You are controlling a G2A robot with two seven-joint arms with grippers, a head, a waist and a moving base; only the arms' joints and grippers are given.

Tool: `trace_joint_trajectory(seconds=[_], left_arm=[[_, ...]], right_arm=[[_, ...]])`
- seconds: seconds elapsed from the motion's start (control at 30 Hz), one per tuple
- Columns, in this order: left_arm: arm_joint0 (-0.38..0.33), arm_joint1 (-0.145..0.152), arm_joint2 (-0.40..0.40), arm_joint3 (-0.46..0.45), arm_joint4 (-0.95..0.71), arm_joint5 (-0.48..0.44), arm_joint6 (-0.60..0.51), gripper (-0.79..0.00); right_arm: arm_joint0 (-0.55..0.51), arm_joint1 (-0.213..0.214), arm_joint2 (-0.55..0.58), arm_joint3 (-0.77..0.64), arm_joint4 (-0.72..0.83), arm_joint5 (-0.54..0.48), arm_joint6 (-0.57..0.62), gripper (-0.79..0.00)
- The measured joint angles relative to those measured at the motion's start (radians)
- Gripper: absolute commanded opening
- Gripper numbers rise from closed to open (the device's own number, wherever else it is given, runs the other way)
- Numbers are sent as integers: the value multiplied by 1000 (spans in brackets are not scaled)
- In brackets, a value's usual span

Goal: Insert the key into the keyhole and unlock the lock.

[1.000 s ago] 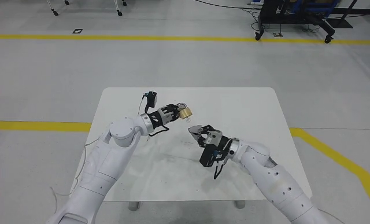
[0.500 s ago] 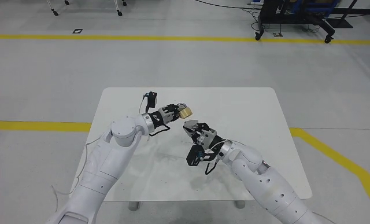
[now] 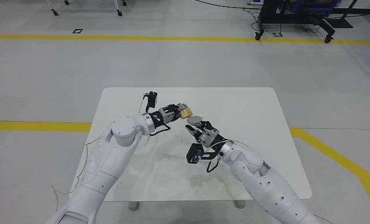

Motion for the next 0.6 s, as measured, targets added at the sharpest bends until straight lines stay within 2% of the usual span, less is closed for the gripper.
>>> trace_joint_trajectory(seconds=[0.17, 0.2, 0.4, 0.6], left_arm=[[2, 0, 4, -6, 23, 2, 15, -785], [3, 0, 4, -8, 25, 1, 16, -785], [13, 3, -6, -20, 33, -3, 24, -785], [27, 5, -8, -40, 53, -20, 24, -785]], right_arm=[[5, -7, -11, 6, -15, 14, 45, -717], [6, -8, -11, 6, -11, 17, 51, -782], [2, -15, -2, 1, 45, 36, 49, -785], [13, -26, -12, 25, 107, 6, 57, -785]])
